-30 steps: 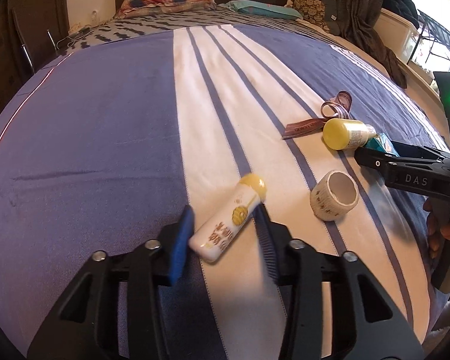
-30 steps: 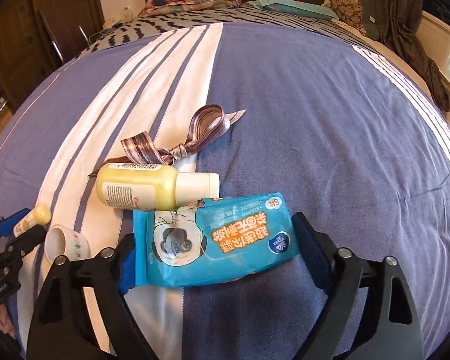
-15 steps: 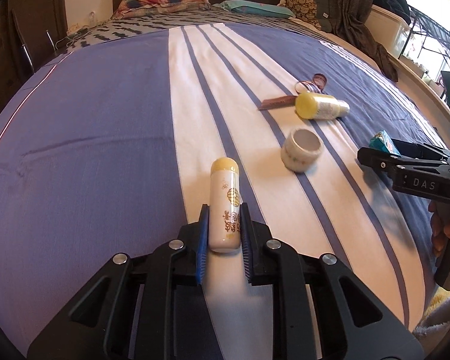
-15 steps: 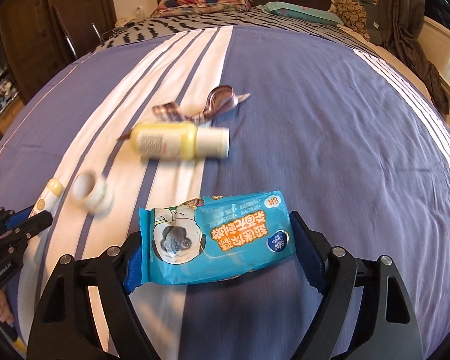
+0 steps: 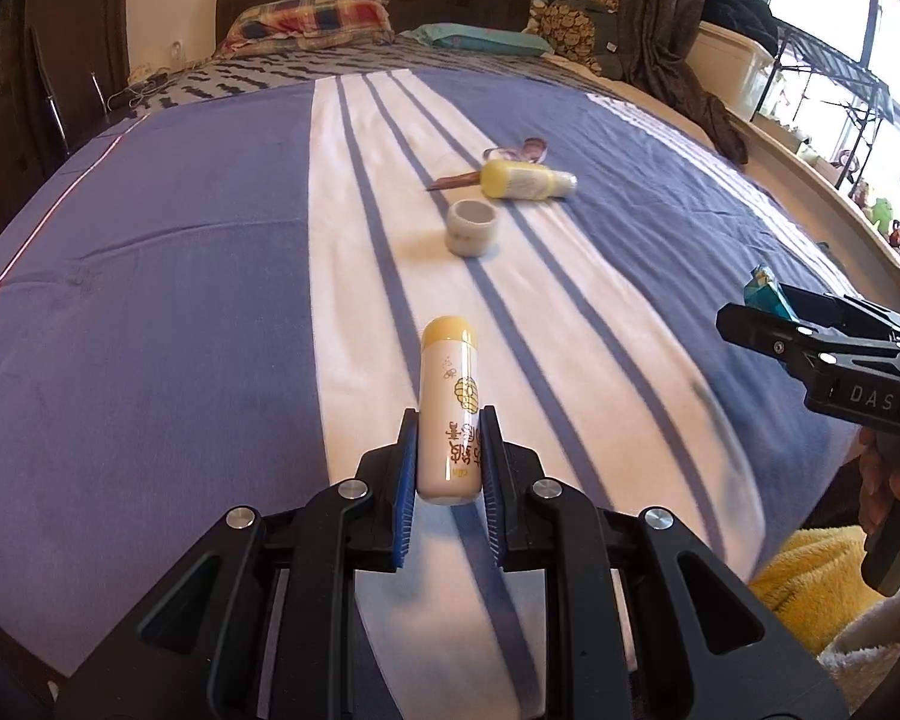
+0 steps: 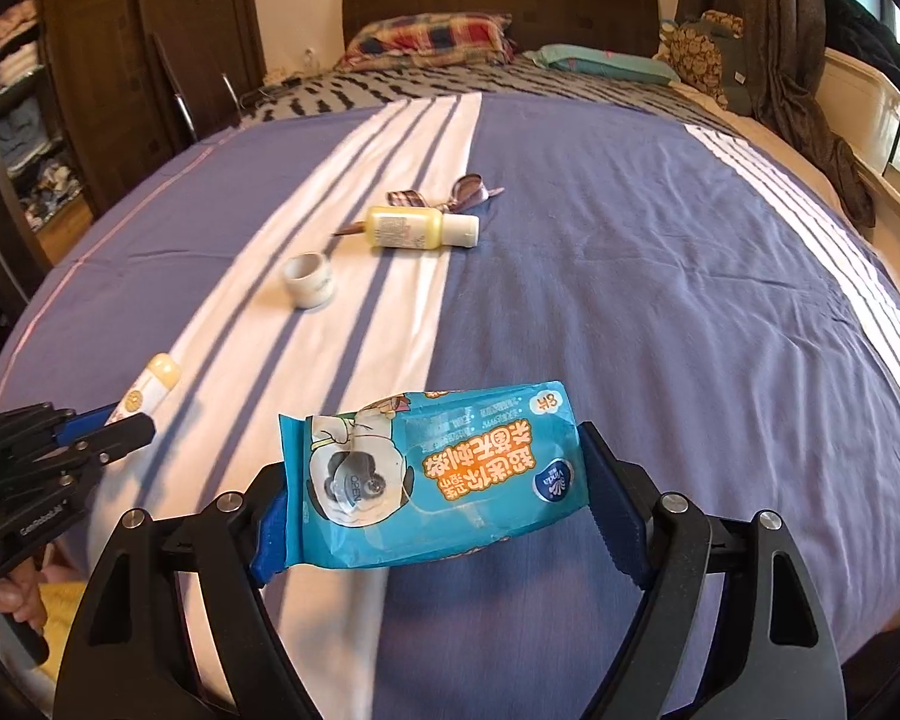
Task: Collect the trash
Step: 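Lower the wipes pack and white tube into the black bin and open both tools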
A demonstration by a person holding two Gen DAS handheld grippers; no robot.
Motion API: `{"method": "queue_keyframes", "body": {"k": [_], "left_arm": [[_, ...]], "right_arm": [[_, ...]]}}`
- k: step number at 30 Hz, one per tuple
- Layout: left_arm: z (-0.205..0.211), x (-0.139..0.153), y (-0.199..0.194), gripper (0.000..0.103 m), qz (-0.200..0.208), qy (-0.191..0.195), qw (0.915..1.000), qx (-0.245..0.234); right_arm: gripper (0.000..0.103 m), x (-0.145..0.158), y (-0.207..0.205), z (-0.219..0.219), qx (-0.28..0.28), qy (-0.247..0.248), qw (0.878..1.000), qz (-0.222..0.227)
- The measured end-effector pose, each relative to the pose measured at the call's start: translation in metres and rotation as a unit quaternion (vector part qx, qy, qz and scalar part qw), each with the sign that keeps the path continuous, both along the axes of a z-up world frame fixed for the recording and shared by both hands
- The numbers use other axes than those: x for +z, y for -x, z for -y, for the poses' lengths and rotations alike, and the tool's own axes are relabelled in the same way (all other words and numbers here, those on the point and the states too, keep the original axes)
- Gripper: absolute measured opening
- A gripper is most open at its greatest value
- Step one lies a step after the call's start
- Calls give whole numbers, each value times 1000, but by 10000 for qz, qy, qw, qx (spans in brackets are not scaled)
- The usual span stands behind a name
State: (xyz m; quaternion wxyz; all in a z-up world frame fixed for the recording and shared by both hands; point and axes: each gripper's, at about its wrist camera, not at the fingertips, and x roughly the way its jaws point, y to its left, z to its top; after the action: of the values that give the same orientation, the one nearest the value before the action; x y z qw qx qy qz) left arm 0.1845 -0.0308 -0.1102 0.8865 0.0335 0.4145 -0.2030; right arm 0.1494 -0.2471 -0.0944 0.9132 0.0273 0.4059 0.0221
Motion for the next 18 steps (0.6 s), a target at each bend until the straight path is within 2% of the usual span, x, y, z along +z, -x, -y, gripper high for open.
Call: {"method": "queue_keyframes", "body": {"k": [11, 18], "left_arm": [[-1, 37, 70, 18, 413, 225, 9989, -53], [-5, 48, 111, 18, 606, 295, 9977, -53]], "right_arm": [[81, 33, 77, -9, 147, -216, 9984, 493], [81, 34, 119, -12, 181, -362, 9971, 650]]}}
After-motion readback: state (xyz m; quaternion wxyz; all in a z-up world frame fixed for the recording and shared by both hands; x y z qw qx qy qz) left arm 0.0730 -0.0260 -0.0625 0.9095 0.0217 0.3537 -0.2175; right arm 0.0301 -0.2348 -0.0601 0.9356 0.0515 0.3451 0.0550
